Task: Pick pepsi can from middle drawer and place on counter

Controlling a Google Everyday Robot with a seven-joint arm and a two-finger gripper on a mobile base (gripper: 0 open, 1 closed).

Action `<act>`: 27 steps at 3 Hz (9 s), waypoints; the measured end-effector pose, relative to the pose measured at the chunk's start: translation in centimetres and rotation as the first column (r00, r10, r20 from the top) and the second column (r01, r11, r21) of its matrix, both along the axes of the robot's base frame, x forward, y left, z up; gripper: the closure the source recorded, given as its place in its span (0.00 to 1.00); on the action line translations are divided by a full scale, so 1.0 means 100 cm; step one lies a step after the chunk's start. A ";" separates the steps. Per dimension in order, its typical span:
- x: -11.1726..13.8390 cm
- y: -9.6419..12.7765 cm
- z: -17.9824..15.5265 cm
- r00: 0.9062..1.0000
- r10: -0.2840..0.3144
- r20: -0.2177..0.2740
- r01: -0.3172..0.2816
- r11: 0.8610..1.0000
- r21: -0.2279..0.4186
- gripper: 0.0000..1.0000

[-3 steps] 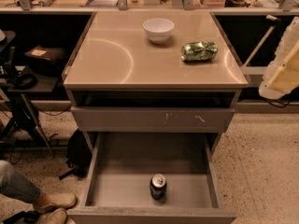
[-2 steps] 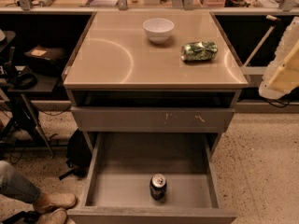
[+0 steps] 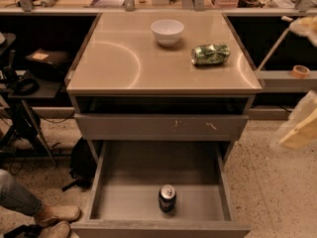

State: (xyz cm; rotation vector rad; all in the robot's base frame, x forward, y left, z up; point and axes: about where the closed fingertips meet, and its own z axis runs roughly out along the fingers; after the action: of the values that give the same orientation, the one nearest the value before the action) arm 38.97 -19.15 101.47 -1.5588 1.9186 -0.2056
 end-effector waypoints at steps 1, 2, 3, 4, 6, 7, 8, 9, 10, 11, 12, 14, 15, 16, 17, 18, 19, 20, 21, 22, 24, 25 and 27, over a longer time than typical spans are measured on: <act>0.016 -0.008 -0.095 0.998 0.016 -0.054 -0.008 0.989 0.146 0.00; 0.037 0.006 -0.206 0.990 0.037 -0.139 0.011 0.944 0.329 0.00; 0.050 0.013 -0.238 0.982 0.038 -0.185 0.046 0.902 0.429 0.00; 0.050 0.013 -0.238 0.982 0.038 -0.185 0.046 0.902 0.430 0.00; 0.054 0.030 -0.326 0.970 0.052 -0.239 0.098 0.814 0.572 0.00; 0.101 0.037 -0.381 0.972 -0.023 -0.235 0.158 0.802 0.576 0.00; 0.113 0.025 -0.393 0.971 -0.087 -0.222 0.200 0.807 0.556 0.00; 0.109 0.028 -0.394 0.972 -0.074 -0.225 0.192 0.800 0.569 0.00; 0.082 0.041 -0.427 0.968 -0.064 -0.244 0.201 0.777 0.596 0.00; 0.065 0.074 -0.474 0.963 -0.024 -0.267 0.189 0.768 0.611 0.00; 0.075 0.103 -0.523 0.958 -0.021 -0.285 0.199 0.764 0.613 0.00; 0.076 0.101 -0.548 0.951 -0.046 -0.304 0.234 0.752 0.617 0.00; 0.082 0.108 -0.576 0.947 -0.063 -0.314 0.260 0.725 0.638 0.00; 0.089 0.119 -0.585 0.949 -0.052 -0.310 0.259 0.689 0.677 0.00; 0.089 0.120 -0.586 0.948 -0.051 -0.313 0.261 0.686 0.679 0.00; 0.075 0.155 -0.597 0.933 -0.029 -0.359 0.287 0.664 0.690 0.00; 0.075 0.155 -0.598 0.933 -0.030 -0.359 0.287 0.665 0.690 0.00; 0.075 0.155 -0.598 0.933 -0.030 -0.359 0.287 0.665 0.690 0.19; 0.075 0.156 -0.598 0.933 -0.030 -0.359 0.287 0.665 0.690 0.42; 0.075 0.155 -0.598 0.933 -0.030 -0.359 0.287 0.665 0.690 0.65; 0.085 0.132 -0.553 0.956 -0.024 -0.293 0.233 0.671 0.704 1.00; 0.102 0.107 -0.462 0.985 -0.035 -0.168 0.147 0.677 0.721 1.00; 0.123 0.076 -0.258 0.996 -0.074 0.050 0.020 0.726 0.687 1.00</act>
Offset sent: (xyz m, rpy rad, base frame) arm 0.0828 0.0286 -0.3432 0.7304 0.2802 -0.0162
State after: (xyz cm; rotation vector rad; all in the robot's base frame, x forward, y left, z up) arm 51.25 -11.54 75.63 -0.9735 1.6862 0.3965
